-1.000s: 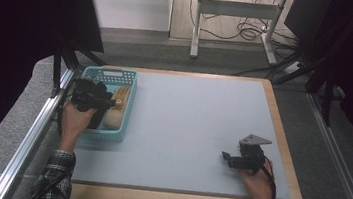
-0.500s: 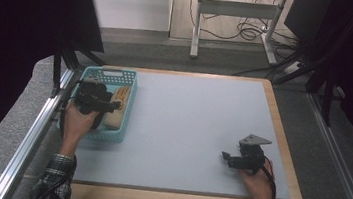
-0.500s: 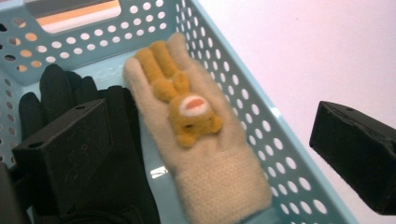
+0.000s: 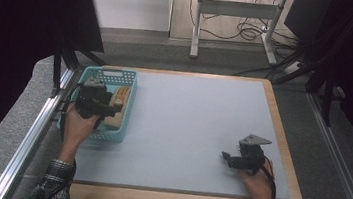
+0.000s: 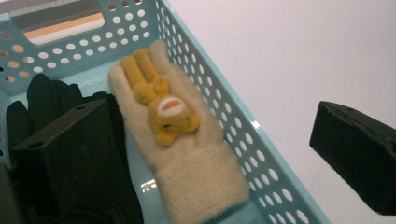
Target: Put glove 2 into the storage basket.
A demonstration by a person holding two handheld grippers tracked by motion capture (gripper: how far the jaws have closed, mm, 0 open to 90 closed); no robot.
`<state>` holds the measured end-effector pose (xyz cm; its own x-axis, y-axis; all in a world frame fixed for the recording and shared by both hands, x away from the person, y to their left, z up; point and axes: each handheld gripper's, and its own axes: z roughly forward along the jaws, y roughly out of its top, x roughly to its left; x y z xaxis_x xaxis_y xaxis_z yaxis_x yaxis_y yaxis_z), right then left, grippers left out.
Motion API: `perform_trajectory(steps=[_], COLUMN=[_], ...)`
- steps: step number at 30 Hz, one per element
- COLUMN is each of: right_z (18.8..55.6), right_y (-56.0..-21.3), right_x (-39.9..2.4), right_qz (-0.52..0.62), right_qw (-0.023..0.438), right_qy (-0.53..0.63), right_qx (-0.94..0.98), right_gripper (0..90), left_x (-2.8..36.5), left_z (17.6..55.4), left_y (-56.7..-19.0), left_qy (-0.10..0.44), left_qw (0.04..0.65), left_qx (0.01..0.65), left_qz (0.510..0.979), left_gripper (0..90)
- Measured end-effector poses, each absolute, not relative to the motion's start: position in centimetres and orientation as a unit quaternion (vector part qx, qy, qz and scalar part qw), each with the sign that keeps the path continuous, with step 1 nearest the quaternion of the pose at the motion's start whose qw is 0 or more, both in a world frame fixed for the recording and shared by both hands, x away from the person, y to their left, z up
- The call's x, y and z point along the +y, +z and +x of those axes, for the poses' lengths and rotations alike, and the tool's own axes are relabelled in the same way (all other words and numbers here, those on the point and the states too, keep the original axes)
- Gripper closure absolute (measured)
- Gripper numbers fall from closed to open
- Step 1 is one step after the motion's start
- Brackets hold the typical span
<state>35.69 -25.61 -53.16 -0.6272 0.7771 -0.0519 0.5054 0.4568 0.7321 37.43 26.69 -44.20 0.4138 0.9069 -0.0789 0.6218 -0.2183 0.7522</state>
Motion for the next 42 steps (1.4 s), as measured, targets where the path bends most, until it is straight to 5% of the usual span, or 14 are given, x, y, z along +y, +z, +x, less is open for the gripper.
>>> perform_trajectory(steps=[42], right_z=[35.7], right_y=[-53.2], right_x=[-25.6], right_qz=[0.386], right_qw=[0.194], right_qy=[0.35], right_qx=[0.831], right_gripper=[18.0], left_x=[25.3], left_z=[33.3], left_y=[-45.5], left_qy=[0.19], left_qw=[0.387], left_qx=[0.473], left_qz=[0.769], left_gripper=[0.2])
